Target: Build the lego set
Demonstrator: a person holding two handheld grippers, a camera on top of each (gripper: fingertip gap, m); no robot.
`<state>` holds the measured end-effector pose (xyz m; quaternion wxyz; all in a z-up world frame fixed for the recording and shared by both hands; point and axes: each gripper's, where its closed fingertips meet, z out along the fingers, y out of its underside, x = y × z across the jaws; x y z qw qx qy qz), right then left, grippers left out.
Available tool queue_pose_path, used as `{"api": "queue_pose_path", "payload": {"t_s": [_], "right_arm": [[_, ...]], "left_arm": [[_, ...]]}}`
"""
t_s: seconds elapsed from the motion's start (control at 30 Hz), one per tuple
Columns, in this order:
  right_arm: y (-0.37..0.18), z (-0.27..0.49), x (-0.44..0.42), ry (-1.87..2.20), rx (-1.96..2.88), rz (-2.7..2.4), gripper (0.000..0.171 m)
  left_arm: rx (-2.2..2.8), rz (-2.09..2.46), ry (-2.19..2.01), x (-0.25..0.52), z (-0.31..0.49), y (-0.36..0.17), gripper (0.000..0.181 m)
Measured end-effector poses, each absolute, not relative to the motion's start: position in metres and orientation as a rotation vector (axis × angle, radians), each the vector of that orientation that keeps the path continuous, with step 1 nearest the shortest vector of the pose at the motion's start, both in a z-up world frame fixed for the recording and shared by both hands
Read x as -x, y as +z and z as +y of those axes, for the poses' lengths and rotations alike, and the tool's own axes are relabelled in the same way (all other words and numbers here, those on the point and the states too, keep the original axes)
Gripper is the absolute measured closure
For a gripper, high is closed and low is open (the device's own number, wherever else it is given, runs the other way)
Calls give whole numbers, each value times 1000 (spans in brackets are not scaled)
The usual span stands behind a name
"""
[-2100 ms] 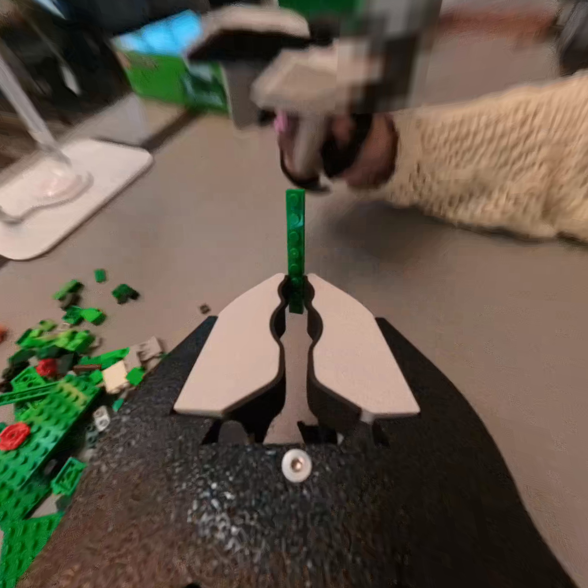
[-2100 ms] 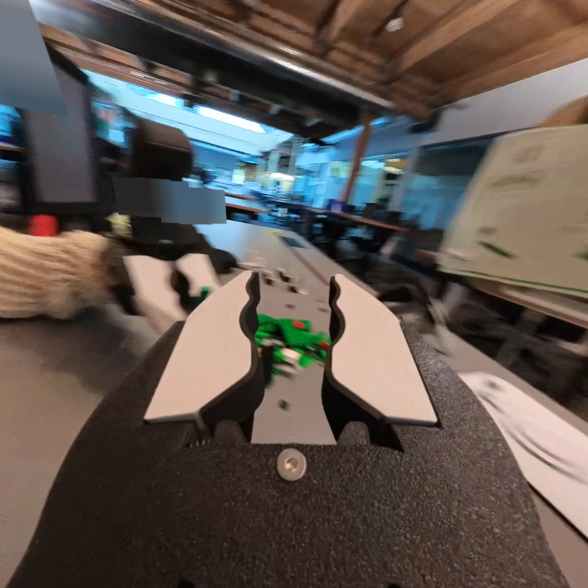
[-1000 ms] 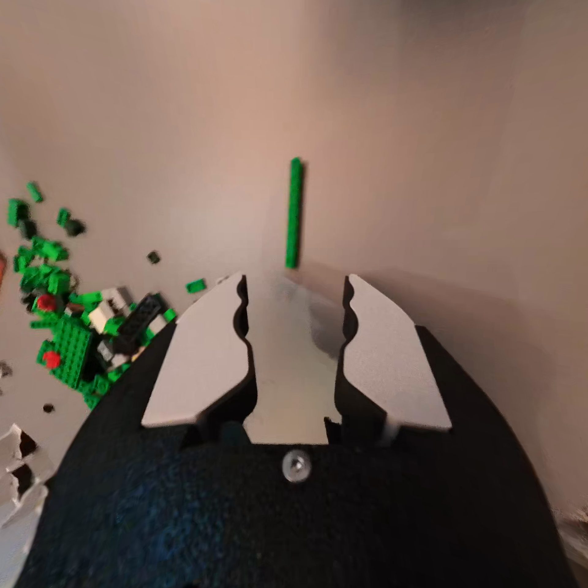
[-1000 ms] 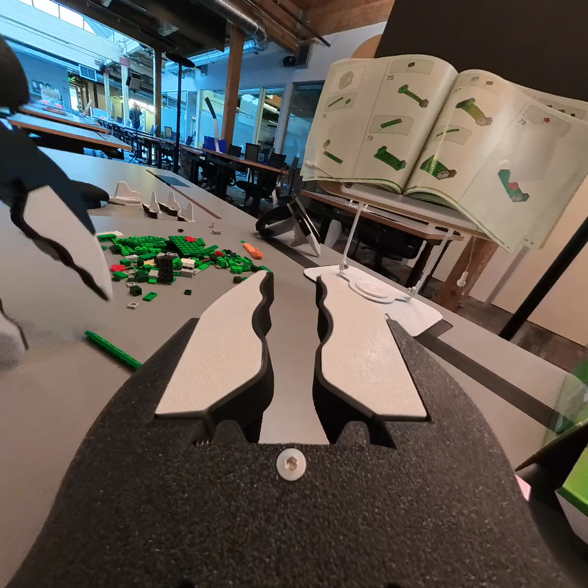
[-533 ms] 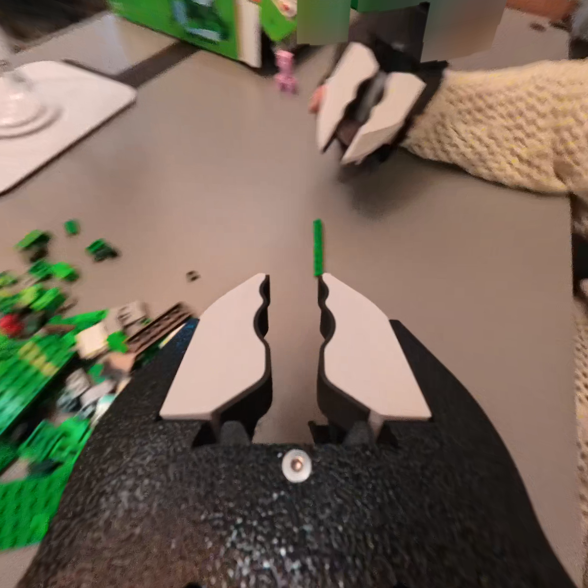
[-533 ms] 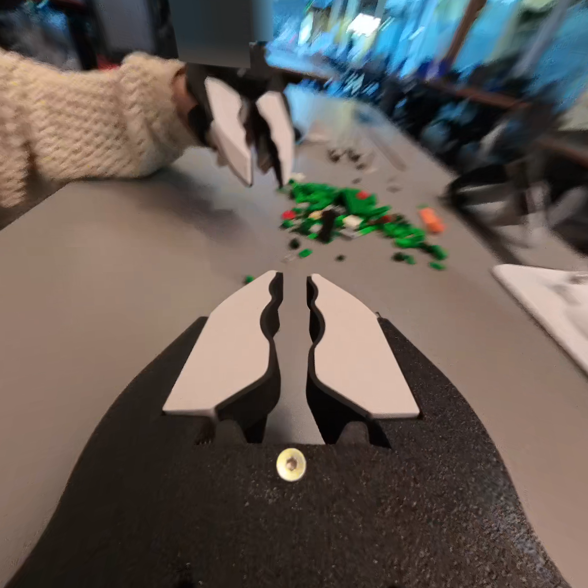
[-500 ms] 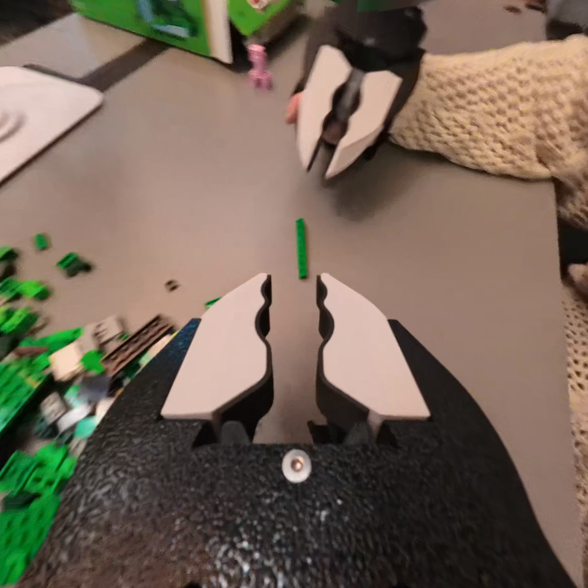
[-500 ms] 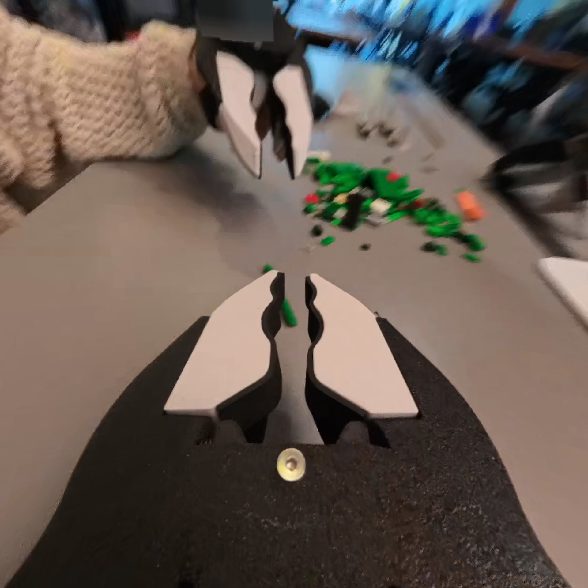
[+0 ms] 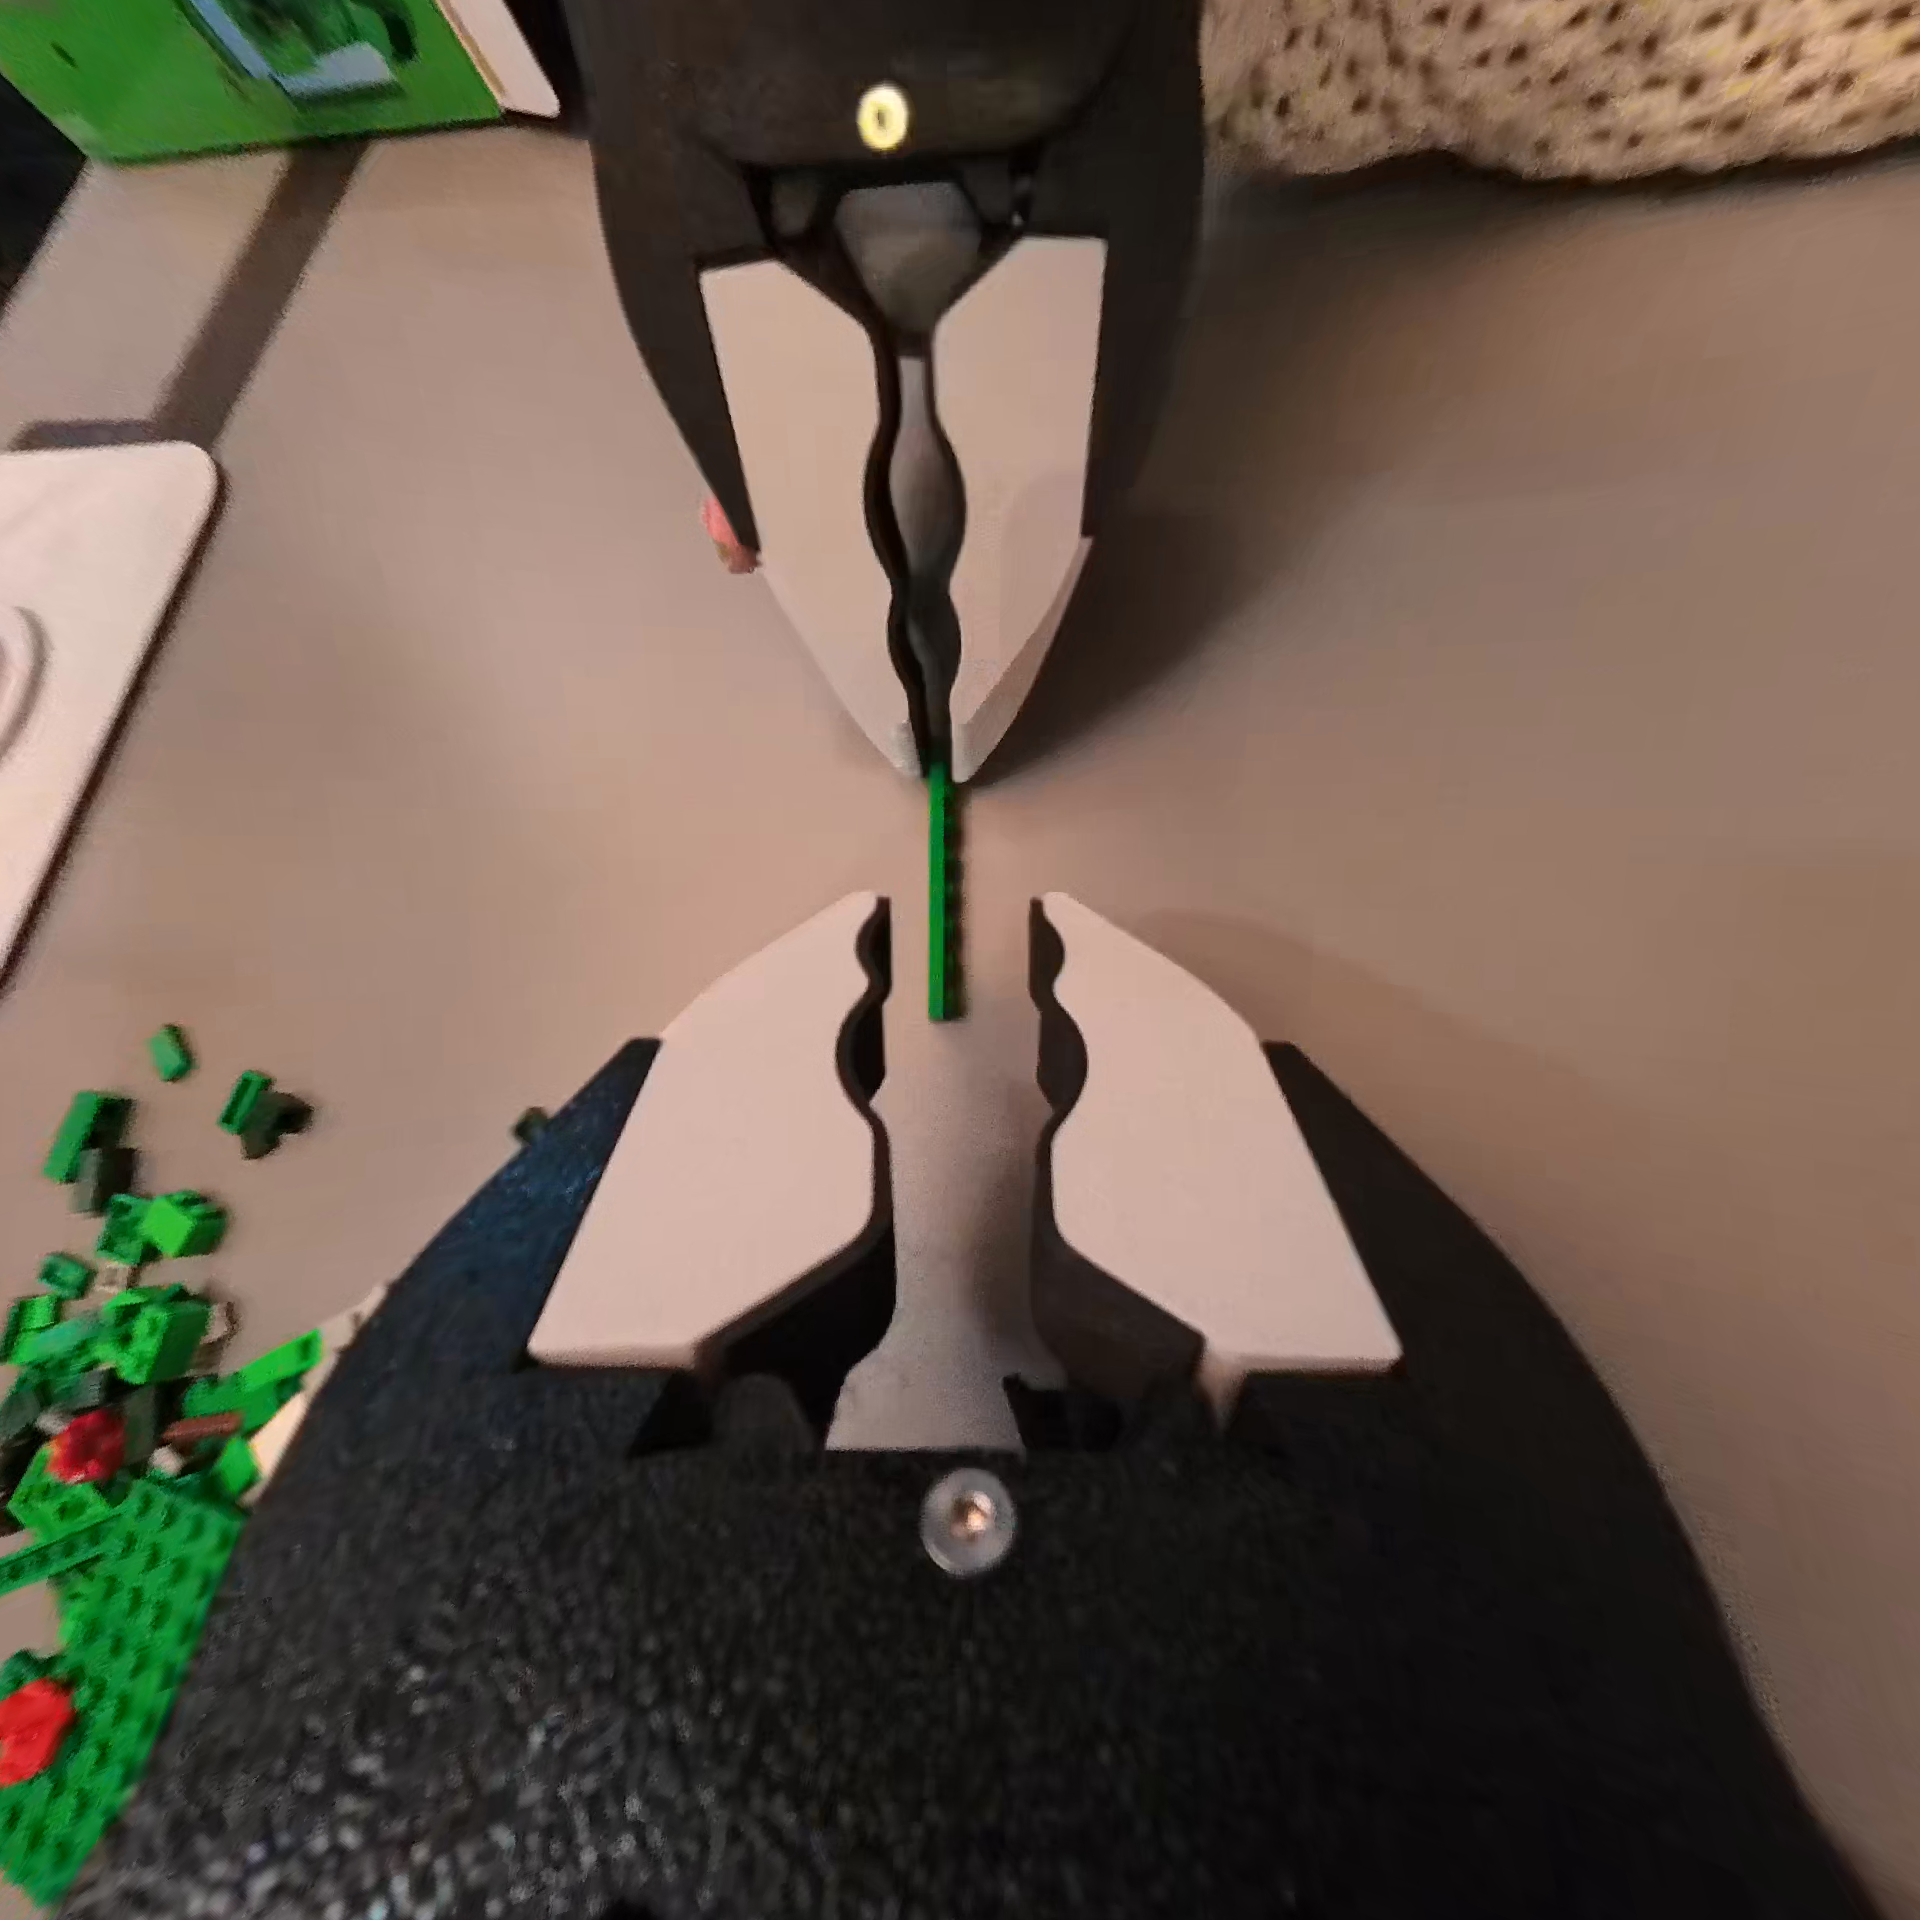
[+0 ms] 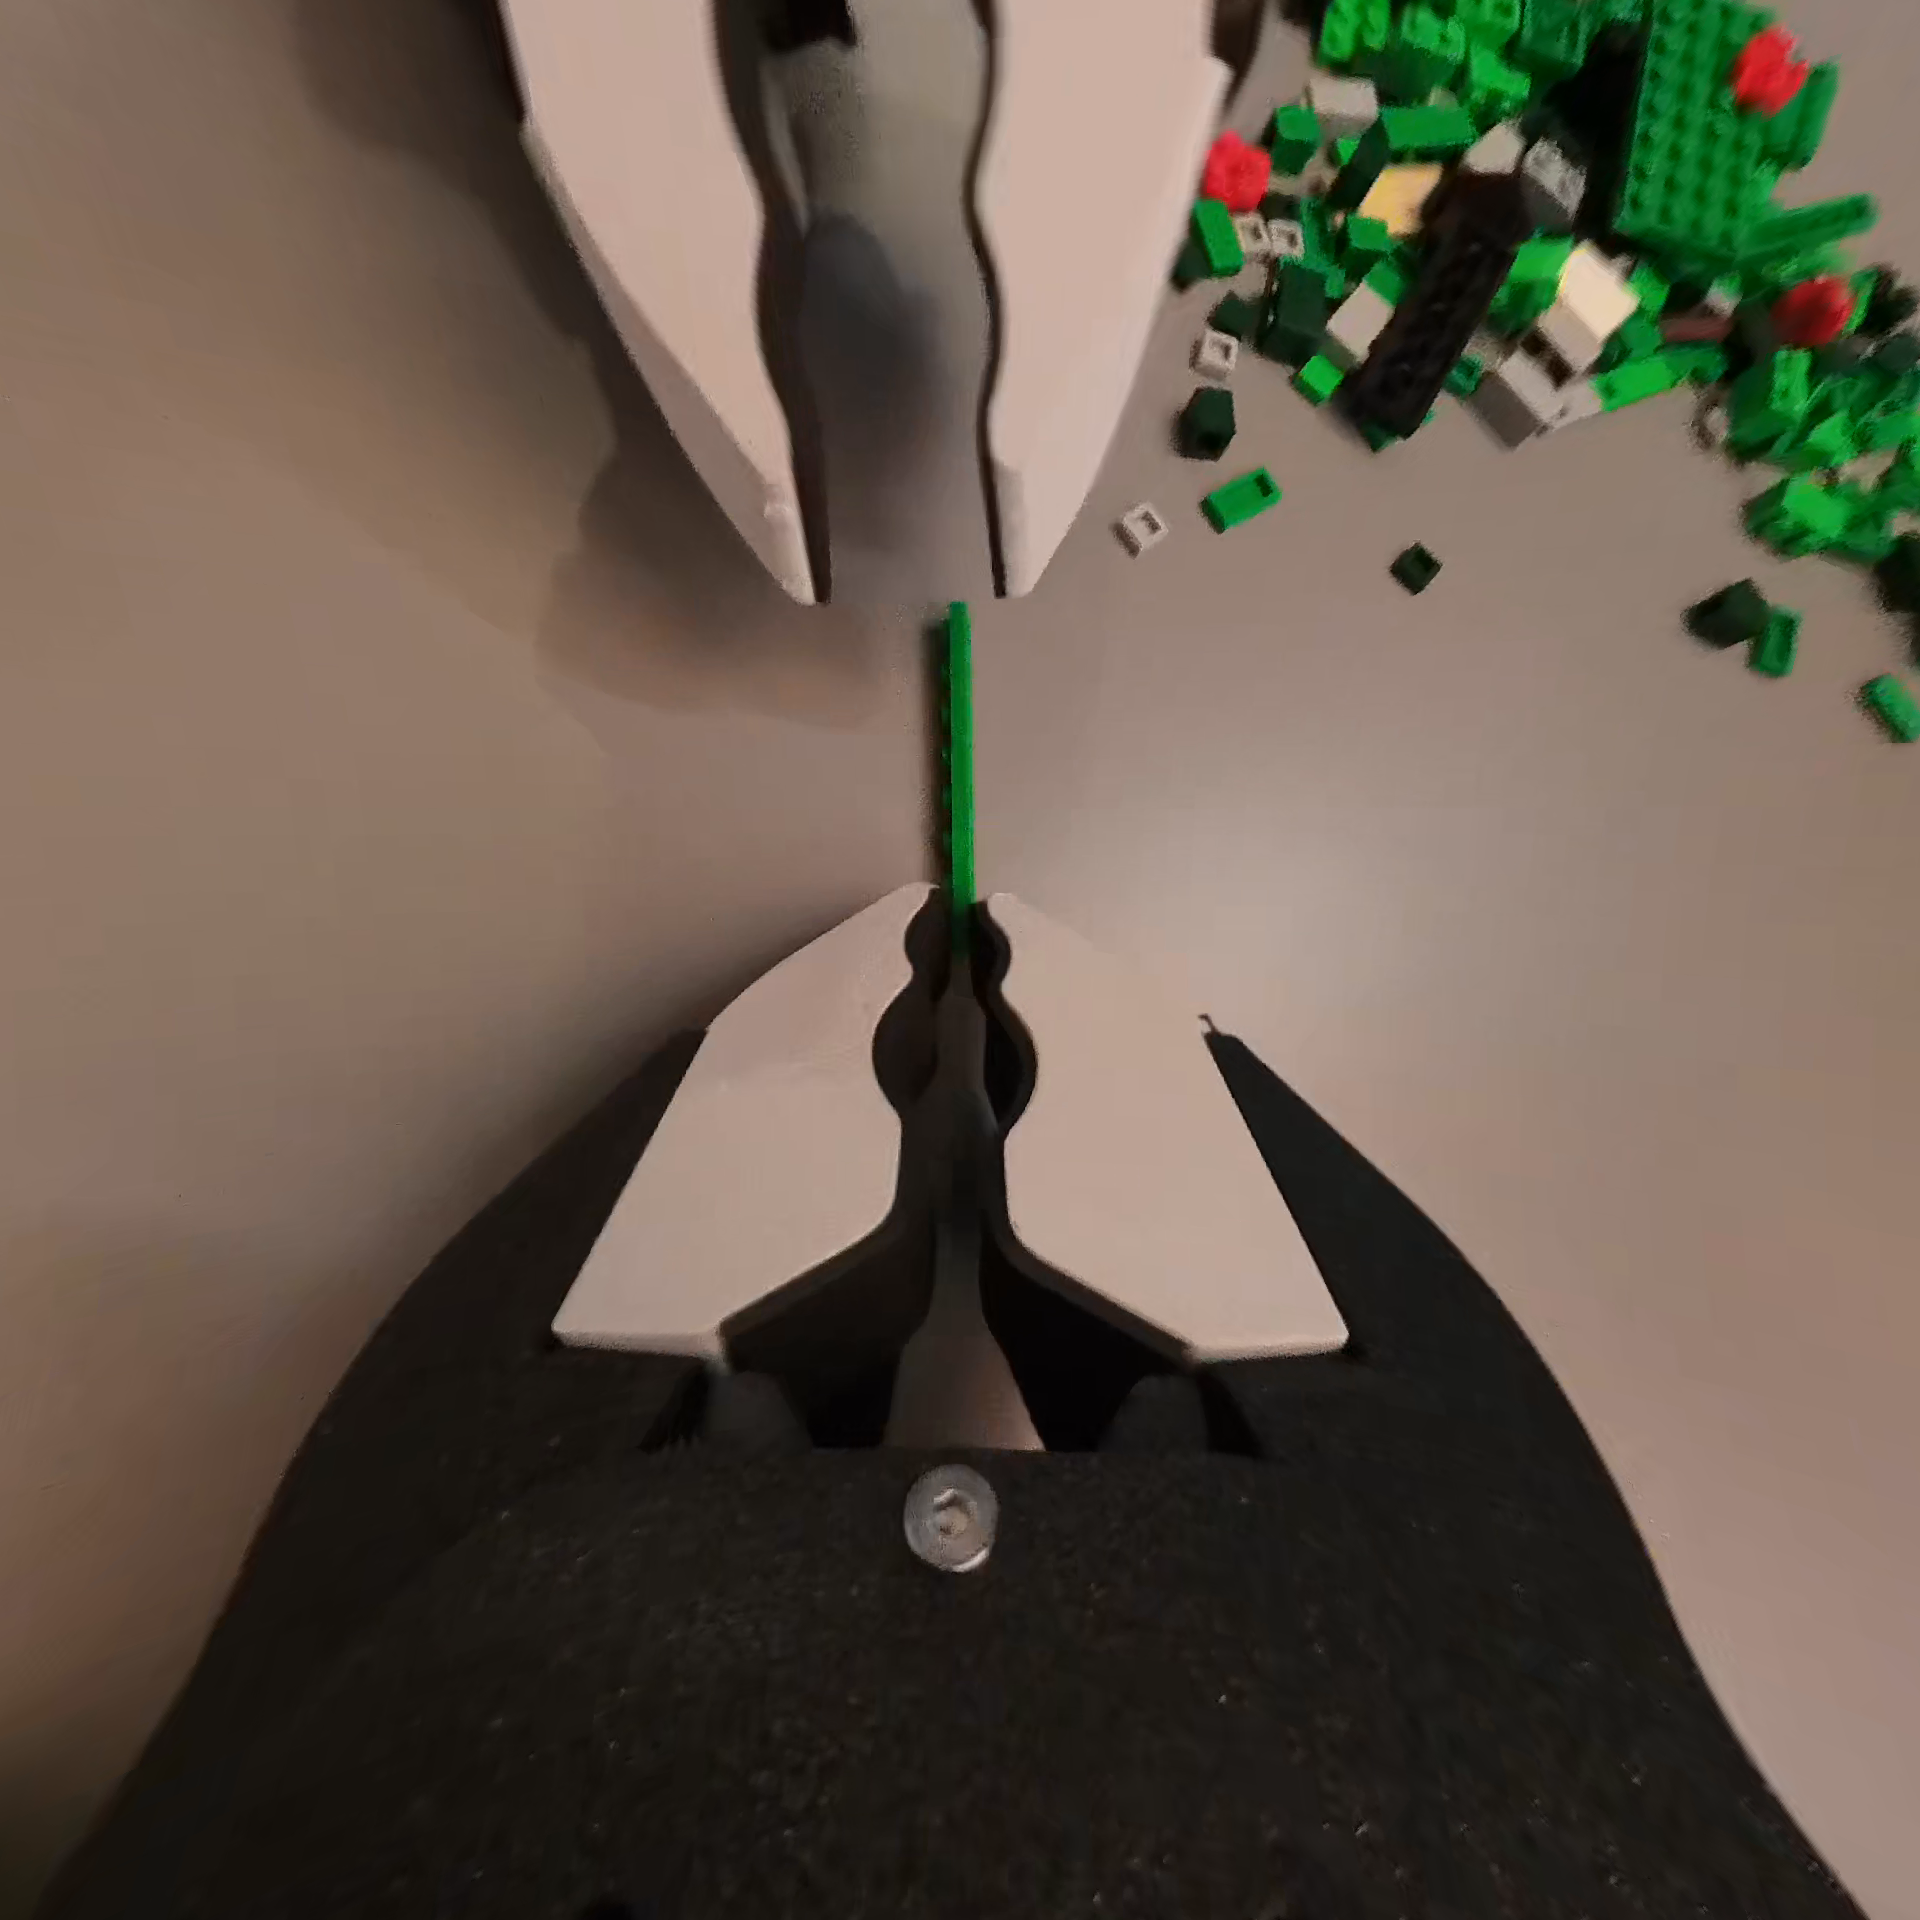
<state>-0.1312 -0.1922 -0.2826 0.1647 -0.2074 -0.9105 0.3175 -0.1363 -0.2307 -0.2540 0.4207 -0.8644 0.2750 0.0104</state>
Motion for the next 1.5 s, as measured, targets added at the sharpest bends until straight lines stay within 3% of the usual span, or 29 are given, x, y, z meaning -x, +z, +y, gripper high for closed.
{"api": "queue_pose_path", "payload": {"t_s": [0.27,0.43,0.53,0.63,0.77,1.0,1.03,1.13,1.2,1.33,1.5], "right_arm": [[-254,-211,122,1413,1159,-2687,168],[-255,-214,108,1484,1261,-2775,168],[-260,-209,113,1426,1239,-2740,163],[-257,-196,128,1344,1134,-2617,141],[-243,-184,148,1414,992,-2391,142],[-230,-148,176,1217,840,-1995,139],[-223,-137,181,1159,824,-1879,133],[-205,-120,179,1063,758,-1659,134],[-200,-117,176,1021,745,-1606,135],[-201,-118,176,981,733,-1601,139],[-211,-124,186,979,763,-1660,152]], "left_arm": [[1984,933,420,143,-230,-255,154],[1896,1044,517,137,-230,-250,174],[2020,1016,440,136,-232,-260,174],[2182,879,181,130,-234,-267,174],[2309,734,-50,127,-232,-269,174],[2404,750,16,134,-231,-283,174],[2403,739,14,135,-230,-282,168],[2384,705,-12,136,-232,-279,151],[2336,677,-30,138,-235,-272,149],[2181,453,297,207,-241,-238,148],[1707,-82,790,346,-293,-168,162]]}}
